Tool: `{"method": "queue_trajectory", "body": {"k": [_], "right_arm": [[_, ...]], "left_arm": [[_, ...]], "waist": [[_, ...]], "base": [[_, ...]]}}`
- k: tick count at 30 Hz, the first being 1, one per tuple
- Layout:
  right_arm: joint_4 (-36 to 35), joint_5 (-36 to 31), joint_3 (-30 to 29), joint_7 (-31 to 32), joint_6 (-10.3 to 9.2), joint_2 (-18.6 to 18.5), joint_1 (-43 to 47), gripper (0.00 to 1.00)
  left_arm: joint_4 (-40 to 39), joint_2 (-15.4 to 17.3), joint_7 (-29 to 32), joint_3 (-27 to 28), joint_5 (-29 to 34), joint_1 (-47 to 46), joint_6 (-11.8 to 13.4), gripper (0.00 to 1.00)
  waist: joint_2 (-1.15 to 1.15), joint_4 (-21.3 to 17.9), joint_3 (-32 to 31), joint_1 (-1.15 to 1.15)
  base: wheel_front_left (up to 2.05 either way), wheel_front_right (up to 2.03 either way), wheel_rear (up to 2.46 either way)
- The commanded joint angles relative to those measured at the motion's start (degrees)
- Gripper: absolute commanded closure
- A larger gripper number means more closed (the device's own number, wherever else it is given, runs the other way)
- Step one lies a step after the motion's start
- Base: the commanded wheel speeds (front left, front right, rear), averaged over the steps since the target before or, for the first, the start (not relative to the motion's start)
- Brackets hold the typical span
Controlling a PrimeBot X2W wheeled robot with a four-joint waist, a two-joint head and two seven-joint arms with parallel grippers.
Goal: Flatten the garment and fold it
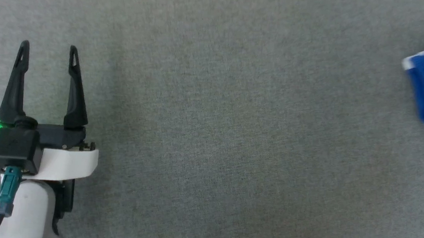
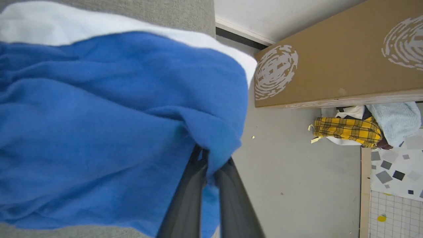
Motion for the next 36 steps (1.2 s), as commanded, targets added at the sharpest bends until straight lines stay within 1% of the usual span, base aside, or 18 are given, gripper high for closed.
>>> {"method": "queue_trajectory", "body": {"k": [1,3,6,7,8,13,16,19,21,24,28,31,36], "right_arm": [[0.4,-0.9,-0.3,-0.5,-0.12,0.1,-0.9,1.00],[2.7,-3.1,-1.1,-1.6,-0.12,0.6,-1.3,1.00],[6.1,-4.4,-3.5,-2.9,-0.12,2.6,-1.6,1.00],[7.3,-5.1,-4.1,-3.2,-0.12,3.0,-1.6,0.47],[8.4,-6.1,-4.7,-3.8,-0.12,3.3,-1.7,0.00],[9.8,-12.0,-8.0,-10.0,-0.12,3.3,-3.5,0.00],[7.8,-16.3,-10.4,-15.5,-0.12,2.8,-4.6,0.00],[4.6,-18.9,-14.8,-22.2,-0.12,4.5,-5.1,0.00],[2.1,-20.5,-18.0,-26.5,-0.12,6.4,-4.8,0.00],[-1.8,-22.0,-21.1,-32.1,-0.12,10.2,-3.2,0.00],[-7.8,-22.7,-21.5,-37.2,-0.12,15.3,0.1,0.00],[-12.7,-22.0,-21.5,-38.6,-0.12,19.6,3.7,0.00],[-21.7,-20.8,-20.6,-38.9,-0.12,27.3,10.9,0.00]], "left_arm": [[-0.4,0.2,-0.3,-0.3,0.4,-1.0,0.4,0.00],[-0.7,0.2,-0.3,-0.7,0.4,-1.5,0.6,0.00],[-0.9,0.1,-0.3,-1.1,0.3,-1.8,1.2,0.00],[-0.8,0.1,-0.3,-1.3,0.1,-1.8,1.3,0.00],[-0.6,-0.1,-0.3,-1.5,0.0,-1.8,1.4,0.00],[1.1,-0.7,-0.3,-2.0,-0.9,-0.7,2.1,0.00],[2.3,-1.3,-0.3,-2.1,-1.3,0.5,2.4,0.00],[3.4,-1.7,-0.3,-1.9,-1.8,2.3,2.8,0.00],[4.2,-1.9,-0.3,-1.5,-2.2,3.4,2.9,0.00],[4.9,-2.4,-0.3,-0.7,-3.1,4.9,2.7,0.00],[5.6,-2.8,-0.3,0.0,-3.5,6.4,2.2,0.00],[6.4,-3.4,-0.3,0.5,-3.6,7.1,1.8,0.00],[7.7,-4.2,-0.3,1.0,-3.8,8.2,1.0,0.00]], "waist": [[0.00,-0.2,4.0,-0.02],[0.00,0.4,4.4,-0.02],[0.00,0.9,4.1,-0.02],[0.00,1.1,3.7,-0.02],[0.00,1.3,3.2,-0.02],[0.00,2.0,-1.3,-0.02],[0.00,2.9,-5.1,-0.02],[0.00,4.1,-8.8,-0.02],[0.00,5.0,-11.0,-0.02],[0.00,6.5,-13.7,-0.02],[0.00,8.4,-16.5,-0.02],[0.00,9.7,-18.3,-0.02],[0.00,11.3,-20.3,-0.02]], "base": [[0.00,0.00,0.00],[0.00,0.00,0.00],[0.00,0.00,0.00],[0.00,0.00,0.00],[0.00,0.00,0.00],[0.00,0.00,0.00],[0.00,0.00,0.00],[0.00,0.00,0.00],[0.00,0.00,0.00],[0.00,0.00,0.00],[0.00,0.00,0.00],[0.00,0.00,0.00],[0.00,0.00,0.00]]}}
